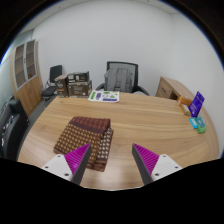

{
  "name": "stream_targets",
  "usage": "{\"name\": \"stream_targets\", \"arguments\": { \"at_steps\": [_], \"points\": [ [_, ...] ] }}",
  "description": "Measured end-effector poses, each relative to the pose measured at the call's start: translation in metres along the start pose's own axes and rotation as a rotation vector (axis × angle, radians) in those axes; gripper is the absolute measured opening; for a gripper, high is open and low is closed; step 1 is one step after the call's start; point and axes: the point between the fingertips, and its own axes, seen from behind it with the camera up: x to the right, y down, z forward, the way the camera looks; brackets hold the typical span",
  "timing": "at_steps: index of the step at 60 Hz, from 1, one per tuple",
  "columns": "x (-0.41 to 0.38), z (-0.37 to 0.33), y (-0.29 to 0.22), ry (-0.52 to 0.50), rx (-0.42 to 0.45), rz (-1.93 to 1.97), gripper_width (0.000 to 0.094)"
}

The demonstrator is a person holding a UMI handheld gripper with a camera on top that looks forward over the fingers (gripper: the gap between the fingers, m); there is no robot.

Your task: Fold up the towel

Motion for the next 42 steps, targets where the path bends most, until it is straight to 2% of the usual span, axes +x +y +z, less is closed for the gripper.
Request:
{"name": "stream_targets", "arguments": {
  "at_steps": [11, 21, 31, 42],
  "points": [
    [-0.024, -0.083, -0.011, 0.0, 0.061, -0.024, 0.086],
    [-0.038, -0.169, -0.008, 0.044, 0.136, -0.009, 0.0862],
    [-0.044, -0.239, 0.007, 0.081, 0.173, -0.007, 0.0859],
    [-0.044, -0.284, 0.021, 0.109, 0.194, -0.008, 0.0859]
  ]
}}
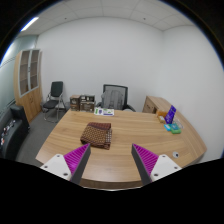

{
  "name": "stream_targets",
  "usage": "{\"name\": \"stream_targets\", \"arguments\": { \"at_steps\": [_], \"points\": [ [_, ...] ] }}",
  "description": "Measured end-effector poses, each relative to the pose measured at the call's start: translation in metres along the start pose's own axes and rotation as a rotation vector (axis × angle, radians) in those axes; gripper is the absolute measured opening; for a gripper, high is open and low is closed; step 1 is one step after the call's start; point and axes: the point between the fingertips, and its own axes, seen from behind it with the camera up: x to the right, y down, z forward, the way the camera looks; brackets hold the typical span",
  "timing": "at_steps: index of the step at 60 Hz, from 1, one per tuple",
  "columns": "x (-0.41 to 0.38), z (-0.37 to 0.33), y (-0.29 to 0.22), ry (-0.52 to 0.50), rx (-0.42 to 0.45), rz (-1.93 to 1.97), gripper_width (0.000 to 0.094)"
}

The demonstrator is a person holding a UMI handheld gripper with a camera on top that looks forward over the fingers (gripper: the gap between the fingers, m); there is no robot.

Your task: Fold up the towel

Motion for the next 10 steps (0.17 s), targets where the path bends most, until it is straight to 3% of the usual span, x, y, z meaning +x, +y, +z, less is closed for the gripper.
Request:
{"name": "stream_targets", "arguments": {
  "at_steps": [10],
  "points": [
    [-0.004, -0.017, 0.004, -0.005, 0.002, 0.022, 0.0858]
  ]
}}
